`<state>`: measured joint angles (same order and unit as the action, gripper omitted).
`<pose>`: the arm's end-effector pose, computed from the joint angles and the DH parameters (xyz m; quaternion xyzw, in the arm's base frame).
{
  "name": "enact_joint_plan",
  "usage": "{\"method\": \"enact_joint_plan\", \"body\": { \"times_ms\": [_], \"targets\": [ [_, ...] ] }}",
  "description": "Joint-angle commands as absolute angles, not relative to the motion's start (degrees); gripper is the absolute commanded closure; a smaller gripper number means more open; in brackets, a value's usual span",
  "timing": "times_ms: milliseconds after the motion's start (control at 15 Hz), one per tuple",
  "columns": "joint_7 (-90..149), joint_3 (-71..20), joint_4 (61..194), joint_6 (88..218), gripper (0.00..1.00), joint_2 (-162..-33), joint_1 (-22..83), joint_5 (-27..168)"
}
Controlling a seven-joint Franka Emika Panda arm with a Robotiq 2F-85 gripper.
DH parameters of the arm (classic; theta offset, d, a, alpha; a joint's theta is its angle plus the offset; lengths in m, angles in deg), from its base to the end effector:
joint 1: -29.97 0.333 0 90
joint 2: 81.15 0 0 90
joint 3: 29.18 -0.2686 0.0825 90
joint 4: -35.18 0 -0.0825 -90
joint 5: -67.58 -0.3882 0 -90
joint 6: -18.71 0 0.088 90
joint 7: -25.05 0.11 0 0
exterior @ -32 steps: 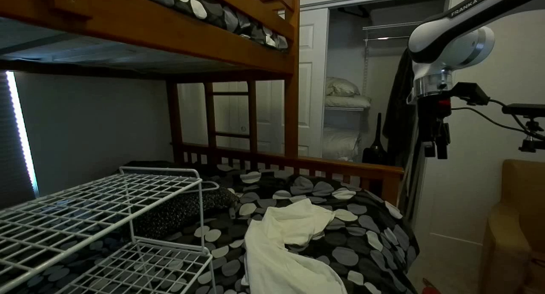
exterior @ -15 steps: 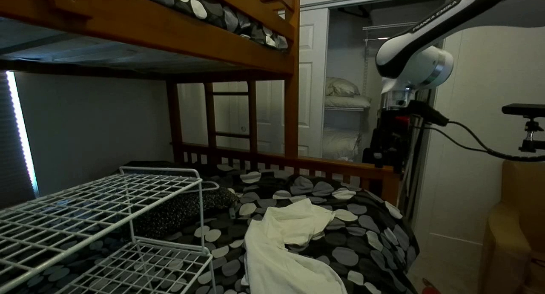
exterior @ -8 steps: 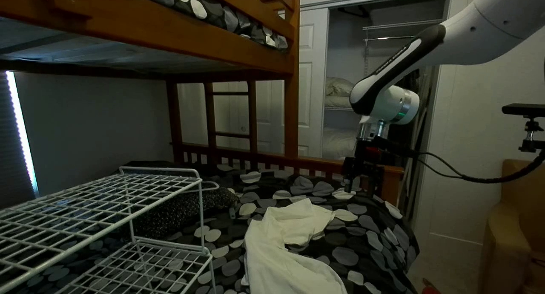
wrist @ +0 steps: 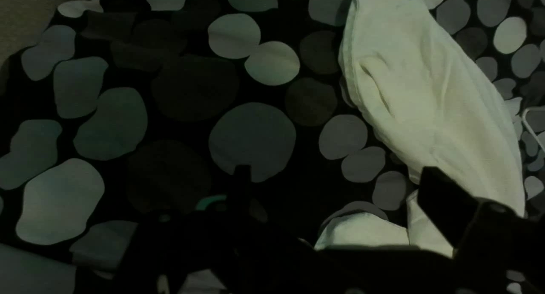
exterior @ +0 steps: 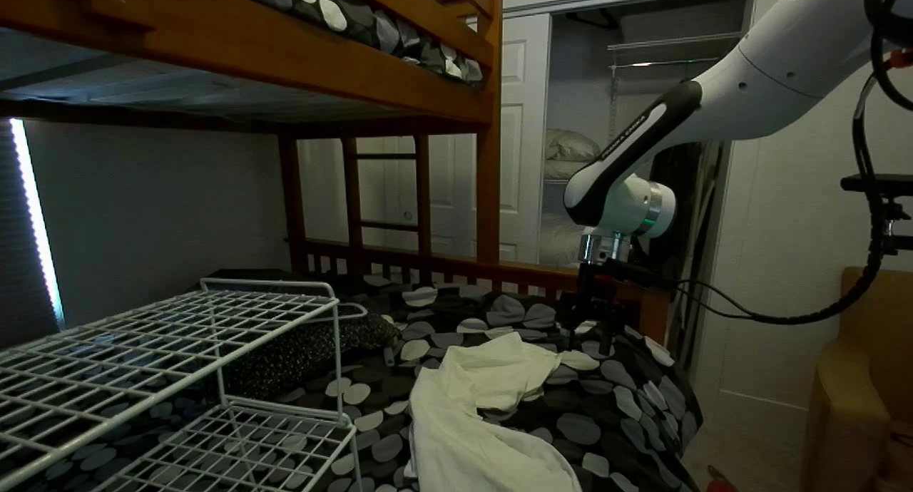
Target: Spread the pillowcase to the right
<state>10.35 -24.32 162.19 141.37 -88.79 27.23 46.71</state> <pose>0.5145 -0.0530 0.2504 -0.9841 0.0525 0.0737 0.1531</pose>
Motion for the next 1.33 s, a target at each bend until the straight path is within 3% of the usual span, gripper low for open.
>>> {"method": "enact_joint_plan", "body": {
  "times_ms": [0, 267, 1267],
  "targets": [
    [10.5, -25.3, 162.1, 141.3, 0.0, -88.7, 26.2, 46.9],
    [10.5, -25.2, 161.8, 141.3, 0.0, -88.6, 26.0, 46.9],
    [0.0, -32.6, 150.1, 147.7, 0.0, -109.6, 21.3, 28.2]
  ]
}}
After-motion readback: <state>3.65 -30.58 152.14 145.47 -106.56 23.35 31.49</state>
